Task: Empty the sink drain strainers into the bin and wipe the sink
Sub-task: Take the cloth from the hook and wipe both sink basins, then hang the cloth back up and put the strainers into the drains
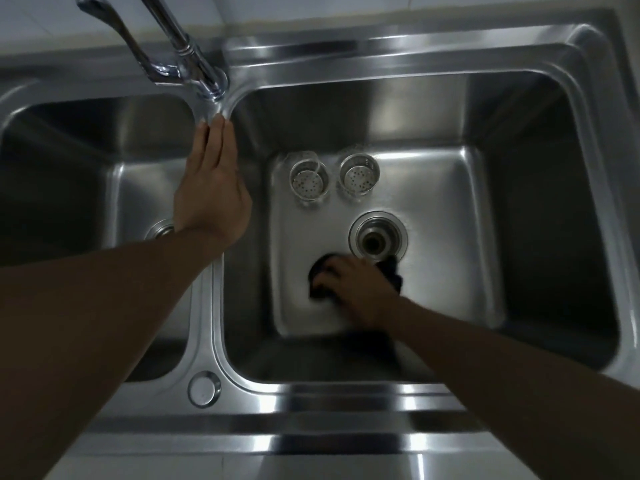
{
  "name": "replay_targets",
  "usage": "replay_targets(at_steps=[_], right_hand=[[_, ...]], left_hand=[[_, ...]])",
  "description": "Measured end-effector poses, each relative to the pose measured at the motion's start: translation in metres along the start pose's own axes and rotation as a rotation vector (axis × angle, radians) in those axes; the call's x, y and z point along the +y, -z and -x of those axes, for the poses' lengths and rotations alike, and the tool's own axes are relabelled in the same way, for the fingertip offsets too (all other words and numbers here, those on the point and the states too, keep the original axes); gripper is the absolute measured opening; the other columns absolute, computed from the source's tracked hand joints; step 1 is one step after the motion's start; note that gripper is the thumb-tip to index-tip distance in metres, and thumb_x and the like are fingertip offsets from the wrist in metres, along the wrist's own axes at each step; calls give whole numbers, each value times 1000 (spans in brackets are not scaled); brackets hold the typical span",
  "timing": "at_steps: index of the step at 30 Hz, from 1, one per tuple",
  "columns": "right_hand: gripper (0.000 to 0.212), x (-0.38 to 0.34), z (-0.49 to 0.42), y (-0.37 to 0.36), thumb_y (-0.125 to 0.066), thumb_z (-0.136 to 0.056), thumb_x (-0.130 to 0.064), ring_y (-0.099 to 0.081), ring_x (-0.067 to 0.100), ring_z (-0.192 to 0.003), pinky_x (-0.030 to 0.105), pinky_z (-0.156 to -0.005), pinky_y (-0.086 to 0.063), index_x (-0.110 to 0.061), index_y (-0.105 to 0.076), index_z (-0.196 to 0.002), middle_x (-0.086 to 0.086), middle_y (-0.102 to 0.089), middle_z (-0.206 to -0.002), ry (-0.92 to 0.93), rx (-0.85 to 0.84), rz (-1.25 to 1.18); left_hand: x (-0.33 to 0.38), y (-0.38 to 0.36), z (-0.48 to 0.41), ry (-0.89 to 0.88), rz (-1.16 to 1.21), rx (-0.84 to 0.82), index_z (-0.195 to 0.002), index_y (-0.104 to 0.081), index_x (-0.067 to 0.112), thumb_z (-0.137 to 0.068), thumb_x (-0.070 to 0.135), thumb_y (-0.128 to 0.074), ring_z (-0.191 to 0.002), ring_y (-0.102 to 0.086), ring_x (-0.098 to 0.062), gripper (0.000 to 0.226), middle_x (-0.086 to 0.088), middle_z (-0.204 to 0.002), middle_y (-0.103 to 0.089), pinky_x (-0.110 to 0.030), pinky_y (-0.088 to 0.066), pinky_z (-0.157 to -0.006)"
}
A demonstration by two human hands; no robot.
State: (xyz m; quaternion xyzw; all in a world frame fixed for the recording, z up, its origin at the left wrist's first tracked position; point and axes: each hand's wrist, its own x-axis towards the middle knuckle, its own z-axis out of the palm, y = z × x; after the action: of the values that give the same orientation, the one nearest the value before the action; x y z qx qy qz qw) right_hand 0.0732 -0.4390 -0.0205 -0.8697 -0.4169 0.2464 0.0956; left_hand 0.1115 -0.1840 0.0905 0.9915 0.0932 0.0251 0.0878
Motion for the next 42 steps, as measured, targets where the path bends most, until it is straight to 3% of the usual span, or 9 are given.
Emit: replay_targets(at_steps=[4, 9, 13, 18, 22, 29, 33, 38, 42], right_hand=[[52, 27, 0, 8, -59, -88, -36, -38, 37, -125, 48, -95, -39, -29, -44, -137, 9, -38, -141, -556, 142, -97], [50, 13, 38, 1, -66, -82, -33, -34, 32, -129, 48, -96, -41, -28, -48, -129, 6, -37, -140, -164, -194, -132], [37, 11, 48, 10, -70, -81, -13, -52, 24, -120, 39, -100, -46, -26, -65, -116, 2, -54, -129, -232, -372, -513], [40, 5, 67, 47, -73, -71, 2, -65, 12, -82, 20, -64, -50, -35, -65, -84, -5, -66, -91, -511, -84, -981], [45, -3, 87, 91, -71, -55, -7, -65, 18, -89, 23, -68, -49, -24, -64, -96, 5, -69, -101, -643, 228, -1367], [27, -29, 114, 189, -53, -78, 4, -68, 17, -70, 25, -58, -54, -10, -63, -99, 8, -71, -78, -392, 405, -1691], [33, -50, 131, 243, -40, -84, 12, -64, 20, -76, 30, -65, -54, -2, -61, -106, 12, -66, -83, -311, 482, -1688], [35, -64, 155, 292, -44, -91, -6, -62, 25, -91, 33, -80, -51, 5, -54, -123, 16, -63, -97, -220, 496, -1775], [42, -72, 167, 321, -61, -72, -7, -62, 30, -92, 40, -79, -50, -2, -61, -114, 19, -64, -99, -95, 578, -1724]], left_hand=[[-1, 0, 0, 1, -19, -3, -158, -13, 3, -94, 5, -36, -156, -4, -27, 68, -7, -168, -9, -32, -11, -125], [0, 1, 0, -2, -37, -34, -158, -11, 2, -94, 7, -37, -155, -3, -30, 69, -10, -168, -8, -38, -11, -126], [1, 3, 1, 19, -39, -63, -159, -7, 6, -100, 15, -32, -156, 0, -27, 65, -8, -168, -5, -45, -11, -125], [0, 8, -2, 32, -51, -153, -160, 0, 9, -102, 30, -32, -155, 10, -23, 69, -6, -169, 5, -45, -1, -126], [14, 31, -3, -1, -10, -336, -160, -5, 9, -98, 43, -43, -155, 9, -24, 80, -9, -168, 4, -42, 6, -124], [108, 94, 48, -47, 711, -801, -140, -54, 20, -94, 9, -56, -123, -52, -15, 47, -3, -138, -56, -29, -47, -95], [139, 136, 56, 28, 950, -727, -120, -62, -9, -94, -5, -53, -99, -59, -25, 28, -18, -102, -63, -51, -43, -106], [156, 192, 57, 33, 1167, -617, -112, -65, 7, -97, 16, -62, -88, -66, -22, 18, -13, -101, -68, -31, -52, -82], [167, 234, 48, -76, 1228, -490, -108, -62, 22, -100, 23, -59, -66, -73, -17, 9, 6, -92, -76, -22, -56, -62]])
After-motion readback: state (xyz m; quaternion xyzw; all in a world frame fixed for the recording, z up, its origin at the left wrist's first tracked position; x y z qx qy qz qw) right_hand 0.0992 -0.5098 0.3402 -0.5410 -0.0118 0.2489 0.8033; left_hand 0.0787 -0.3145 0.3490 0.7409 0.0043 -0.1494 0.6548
